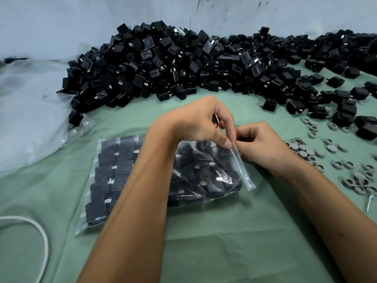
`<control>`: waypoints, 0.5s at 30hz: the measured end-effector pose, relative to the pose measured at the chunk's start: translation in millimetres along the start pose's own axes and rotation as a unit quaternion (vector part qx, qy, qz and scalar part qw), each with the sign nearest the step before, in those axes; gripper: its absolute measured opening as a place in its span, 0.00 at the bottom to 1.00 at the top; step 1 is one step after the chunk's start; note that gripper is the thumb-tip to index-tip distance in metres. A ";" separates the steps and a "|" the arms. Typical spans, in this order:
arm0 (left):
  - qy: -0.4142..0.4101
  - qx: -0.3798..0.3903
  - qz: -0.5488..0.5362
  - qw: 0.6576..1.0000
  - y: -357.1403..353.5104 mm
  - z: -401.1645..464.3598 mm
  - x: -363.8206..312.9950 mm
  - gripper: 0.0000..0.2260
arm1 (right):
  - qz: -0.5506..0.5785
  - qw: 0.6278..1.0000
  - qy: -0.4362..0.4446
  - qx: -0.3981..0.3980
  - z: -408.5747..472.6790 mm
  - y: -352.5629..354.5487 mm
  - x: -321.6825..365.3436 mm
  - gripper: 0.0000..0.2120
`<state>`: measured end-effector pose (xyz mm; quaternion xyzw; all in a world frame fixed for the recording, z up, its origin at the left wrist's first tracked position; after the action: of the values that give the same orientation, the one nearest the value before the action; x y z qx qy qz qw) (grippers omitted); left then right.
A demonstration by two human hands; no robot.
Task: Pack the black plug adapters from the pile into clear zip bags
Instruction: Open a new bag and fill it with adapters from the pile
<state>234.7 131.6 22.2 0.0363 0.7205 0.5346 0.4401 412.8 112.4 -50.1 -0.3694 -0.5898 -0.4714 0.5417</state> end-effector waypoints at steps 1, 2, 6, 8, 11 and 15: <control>0.001 0.001 0.001 1.000 -0.1 0.3 -0.1 0.07 | -0.005 1.000 0.005 0.004 0.2 -0.6 0.2 0.07; 0.002 0.001 0.002 1.000 -0.1 0.5 -0.2 0.07 | -0.011 1.000 0.011 0.008 0.2 -2.1 1.1 0.07; 0.002 -0.003 -0.005 1.000 -1.7 1.9 -1.4 0.06 | -0.059 0.997 0.041 -0.001 1.7 -9.3 2.2 0.07; 0.005 -0.004 -0.006 1.000 -3.4 3.7 -1.8 0.06 | -0.091 0.995 0.044 -0.005 2.6 -11.4 2.6 0.09; 0.009 0.003 -0.002 1.000 -5.8 5.9 -2.5 0.06 | -0.106 0.994 0.029 -0.001 2.8 -11.6 4.0 0.10; 0.005 -0.004 0.000 1.000 -5.6 5.9 -2.3 0.06 | -0.145 0.989 0.031 -0.004 3.1 -15.2 4.6 0.12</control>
<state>242.4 132.4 18.8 0.0317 0.7208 0.5375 0.4366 396.9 110.8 -47.8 -0.2673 -0.6179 -0.5587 0.4844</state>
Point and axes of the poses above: each hand's wrist, its own z-axis towards the middle knuckle, its own y-axis out of the back of the hand, x = y × z, the point moved 2 cm from there along z, towards the middle knuckle, and after that the axes turned 9 degrees about z, right-handed, at the moved point
